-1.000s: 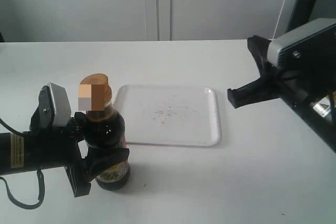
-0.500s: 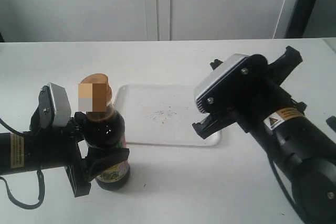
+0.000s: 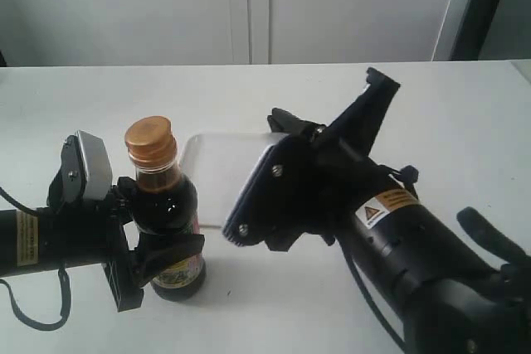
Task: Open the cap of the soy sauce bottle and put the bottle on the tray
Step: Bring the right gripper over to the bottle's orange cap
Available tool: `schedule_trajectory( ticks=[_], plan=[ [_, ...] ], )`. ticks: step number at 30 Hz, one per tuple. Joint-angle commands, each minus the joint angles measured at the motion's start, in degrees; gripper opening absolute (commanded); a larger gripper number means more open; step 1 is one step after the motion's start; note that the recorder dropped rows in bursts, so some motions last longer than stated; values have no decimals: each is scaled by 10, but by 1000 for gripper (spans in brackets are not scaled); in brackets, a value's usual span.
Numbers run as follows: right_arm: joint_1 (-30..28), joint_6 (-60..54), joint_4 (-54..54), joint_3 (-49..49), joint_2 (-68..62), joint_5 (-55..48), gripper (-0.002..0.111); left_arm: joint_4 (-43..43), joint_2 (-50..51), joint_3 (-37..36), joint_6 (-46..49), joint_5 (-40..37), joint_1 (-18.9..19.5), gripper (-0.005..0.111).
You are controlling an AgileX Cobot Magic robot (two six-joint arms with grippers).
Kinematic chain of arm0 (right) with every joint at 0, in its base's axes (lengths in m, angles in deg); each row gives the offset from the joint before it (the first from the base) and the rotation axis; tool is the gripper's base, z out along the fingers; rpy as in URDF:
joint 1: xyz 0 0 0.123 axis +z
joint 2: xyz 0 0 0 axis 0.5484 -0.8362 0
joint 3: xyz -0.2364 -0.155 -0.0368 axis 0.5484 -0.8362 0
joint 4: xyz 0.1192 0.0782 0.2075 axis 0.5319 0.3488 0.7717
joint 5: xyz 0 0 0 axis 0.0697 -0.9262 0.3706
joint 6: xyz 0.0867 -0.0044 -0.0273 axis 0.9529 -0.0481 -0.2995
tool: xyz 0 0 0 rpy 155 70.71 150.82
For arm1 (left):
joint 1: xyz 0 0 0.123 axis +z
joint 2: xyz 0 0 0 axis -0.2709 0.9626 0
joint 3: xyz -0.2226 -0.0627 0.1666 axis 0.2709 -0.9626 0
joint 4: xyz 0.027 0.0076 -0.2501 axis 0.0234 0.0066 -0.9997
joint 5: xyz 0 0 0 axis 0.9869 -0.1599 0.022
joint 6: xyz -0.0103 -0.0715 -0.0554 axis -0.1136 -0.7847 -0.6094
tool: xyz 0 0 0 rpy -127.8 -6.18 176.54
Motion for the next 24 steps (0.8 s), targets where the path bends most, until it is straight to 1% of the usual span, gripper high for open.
schedule_trajectory(
  ticks=[1,7,12,19,24],
  plan=[
    [23,-99,-6,25,-29,-2,0,3,-2,-4,6,4,-1,0],
    [36,-83,-11,44,-37,-7,0,3,-2,-4,6,4,-1,0],
    [61,-72,-5,54,-37,-12,0,3,-2,-4,6,4,-1,0],
    [63,42,4,73,-37,-28,0,3,-2,-4,6,4,-1,0],
    [63,44,49,101,-39,-75,0,2,-2,-4,6,2,-1,0]
  ],
)
